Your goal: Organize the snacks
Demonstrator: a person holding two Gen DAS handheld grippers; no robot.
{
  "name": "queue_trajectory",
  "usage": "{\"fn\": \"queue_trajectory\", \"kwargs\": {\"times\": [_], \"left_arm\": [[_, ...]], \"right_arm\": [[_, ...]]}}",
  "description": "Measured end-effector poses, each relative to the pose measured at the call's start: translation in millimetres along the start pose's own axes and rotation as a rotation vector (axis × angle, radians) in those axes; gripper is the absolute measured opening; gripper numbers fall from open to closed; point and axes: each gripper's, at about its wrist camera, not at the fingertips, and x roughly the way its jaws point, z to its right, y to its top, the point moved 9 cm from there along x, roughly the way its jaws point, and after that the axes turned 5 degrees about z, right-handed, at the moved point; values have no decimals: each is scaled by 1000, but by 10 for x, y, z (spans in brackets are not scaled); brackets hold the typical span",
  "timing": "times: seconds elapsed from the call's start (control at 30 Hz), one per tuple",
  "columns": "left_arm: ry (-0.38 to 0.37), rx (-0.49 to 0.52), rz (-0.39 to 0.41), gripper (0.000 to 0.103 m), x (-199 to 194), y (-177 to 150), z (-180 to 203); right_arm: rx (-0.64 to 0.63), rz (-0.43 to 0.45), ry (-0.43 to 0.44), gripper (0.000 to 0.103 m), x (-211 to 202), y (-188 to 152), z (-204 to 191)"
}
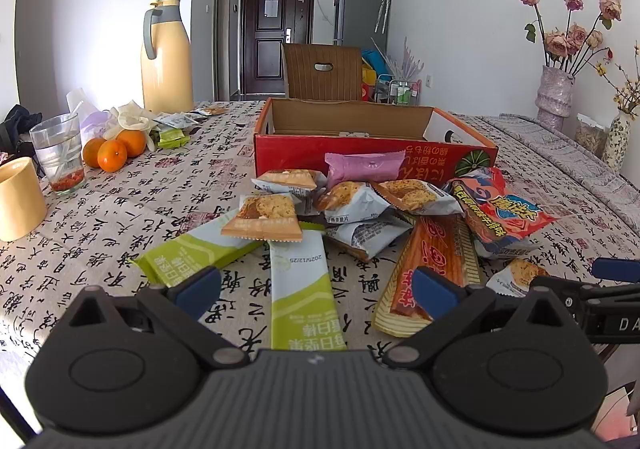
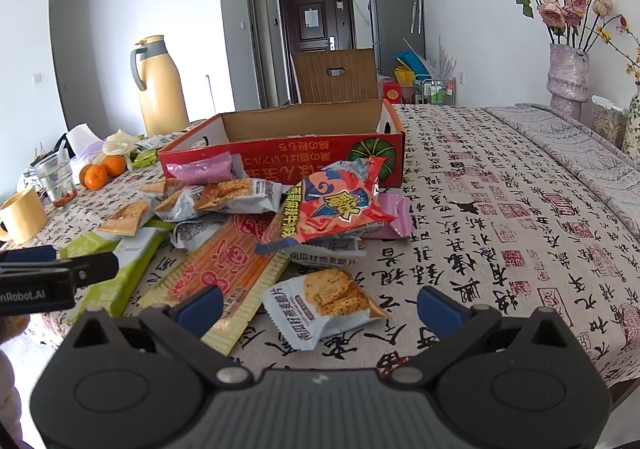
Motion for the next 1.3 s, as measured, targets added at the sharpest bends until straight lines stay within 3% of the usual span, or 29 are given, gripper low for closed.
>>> {"fn": "queue_trajectory", "kwargs": {"times": [1.3], "left_arm": [[-1, -17, -7, 103, 15, -28, -1]], "right_arm": [[4, -10, -4, 103, 10, -51, 41]]}}
